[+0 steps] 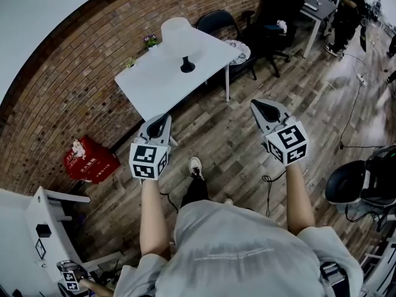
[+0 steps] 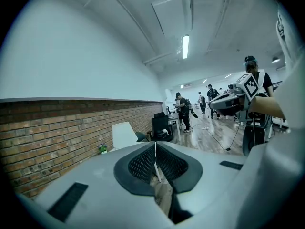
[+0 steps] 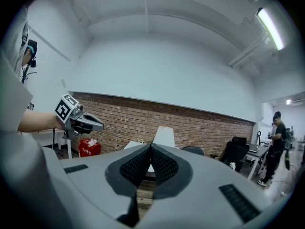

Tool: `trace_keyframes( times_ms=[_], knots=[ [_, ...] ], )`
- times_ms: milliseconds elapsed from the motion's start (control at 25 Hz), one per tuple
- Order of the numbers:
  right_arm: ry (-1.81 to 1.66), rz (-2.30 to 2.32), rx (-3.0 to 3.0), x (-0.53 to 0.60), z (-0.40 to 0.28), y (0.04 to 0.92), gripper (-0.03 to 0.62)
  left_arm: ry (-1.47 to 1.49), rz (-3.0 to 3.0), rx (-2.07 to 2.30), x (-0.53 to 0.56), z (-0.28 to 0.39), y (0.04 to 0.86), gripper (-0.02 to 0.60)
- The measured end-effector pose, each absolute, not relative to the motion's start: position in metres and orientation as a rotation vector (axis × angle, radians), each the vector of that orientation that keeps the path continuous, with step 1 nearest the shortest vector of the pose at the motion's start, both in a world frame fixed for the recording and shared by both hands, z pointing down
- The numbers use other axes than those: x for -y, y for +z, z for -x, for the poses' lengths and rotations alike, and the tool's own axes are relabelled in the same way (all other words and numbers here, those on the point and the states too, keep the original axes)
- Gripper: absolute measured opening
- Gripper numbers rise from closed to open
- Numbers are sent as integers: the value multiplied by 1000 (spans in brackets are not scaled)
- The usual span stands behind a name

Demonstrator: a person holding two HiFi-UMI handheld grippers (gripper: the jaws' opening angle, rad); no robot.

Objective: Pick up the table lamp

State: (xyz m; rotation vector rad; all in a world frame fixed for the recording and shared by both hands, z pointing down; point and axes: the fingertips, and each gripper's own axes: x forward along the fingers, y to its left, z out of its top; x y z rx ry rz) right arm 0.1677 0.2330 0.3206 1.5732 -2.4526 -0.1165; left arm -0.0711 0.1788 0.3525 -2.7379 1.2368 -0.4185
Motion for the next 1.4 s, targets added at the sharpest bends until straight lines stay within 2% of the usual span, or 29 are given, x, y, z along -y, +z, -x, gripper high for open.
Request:
trace_keyframes(
  times_ms=[640,1120,1400],
  knots=[
    [-103,-1590,2416,-176,-181,325,1,-374,2793,-1186,-105,53,362,17],
    [-50,-1597,2425,-52,-168,332,2,-383,2829,-1179,23,60,379,17],
    [-44,-1596,2377,29,-163,335,2,-243,2875,-1131,96,56,368,17]
  ],
)
